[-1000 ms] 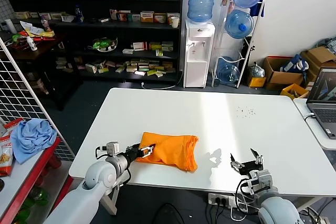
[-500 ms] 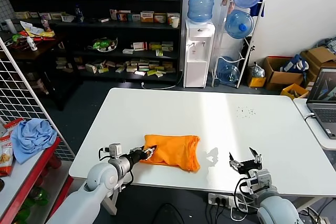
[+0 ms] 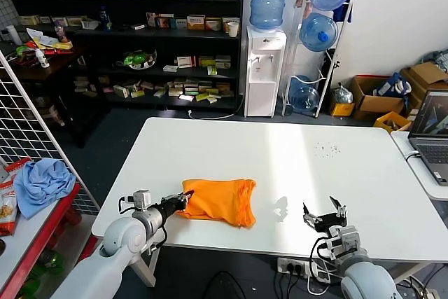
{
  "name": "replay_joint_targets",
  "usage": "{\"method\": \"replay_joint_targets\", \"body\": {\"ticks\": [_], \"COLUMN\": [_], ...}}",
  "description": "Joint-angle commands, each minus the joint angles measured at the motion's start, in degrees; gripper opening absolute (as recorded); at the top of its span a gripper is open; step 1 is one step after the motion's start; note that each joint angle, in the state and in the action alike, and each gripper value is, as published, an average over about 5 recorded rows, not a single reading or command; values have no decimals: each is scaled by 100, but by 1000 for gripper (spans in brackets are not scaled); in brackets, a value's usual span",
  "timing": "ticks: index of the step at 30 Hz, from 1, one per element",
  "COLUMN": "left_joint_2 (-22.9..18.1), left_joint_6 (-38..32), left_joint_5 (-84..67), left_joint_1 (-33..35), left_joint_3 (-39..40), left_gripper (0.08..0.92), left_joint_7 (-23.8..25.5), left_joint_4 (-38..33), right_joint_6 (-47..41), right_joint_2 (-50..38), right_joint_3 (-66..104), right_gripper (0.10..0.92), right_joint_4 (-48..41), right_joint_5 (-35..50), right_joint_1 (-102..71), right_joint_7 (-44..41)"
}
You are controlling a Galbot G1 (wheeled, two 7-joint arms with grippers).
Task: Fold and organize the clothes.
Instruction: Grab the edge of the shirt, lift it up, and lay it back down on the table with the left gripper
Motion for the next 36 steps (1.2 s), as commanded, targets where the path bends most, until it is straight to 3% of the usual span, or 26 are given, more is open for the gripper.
{"method": "replay_joint_targets", "body": {"ticks": [1,11,16,26,36], "left_joint_2": [919,2086,2382,2487,2092], "left_joint_6": [133,-176,-607,-1532,-1260], "left_joint_5": [306,1288,2354,4326,3905], "left_joint_1": [248,165,-15,-267,-196], "left_joint_3": [-920,-1430,-1423,-1191,-711], "left_gripper": [153,153,153,153,153], "left_joint_7": [-449,-607,-535,-532,-597], "left_joint_4": [-52,539,858,1111,583], "right_joint_6": [6,36,72,104,113], "right_joint_2": [23,20,0,32,112], "right_joint_3": [-168,-345,-364,-494,-474], "right_gripper": [823,823,823,823,823], "right_joint_4": [-106,-215,-279,-427,-502], "right_joint_5": [18,103,136,138,109], "right_joint_1": [222,441,477,646,646], "right_joint_7": [2,-18,-29,-38,-36]}}
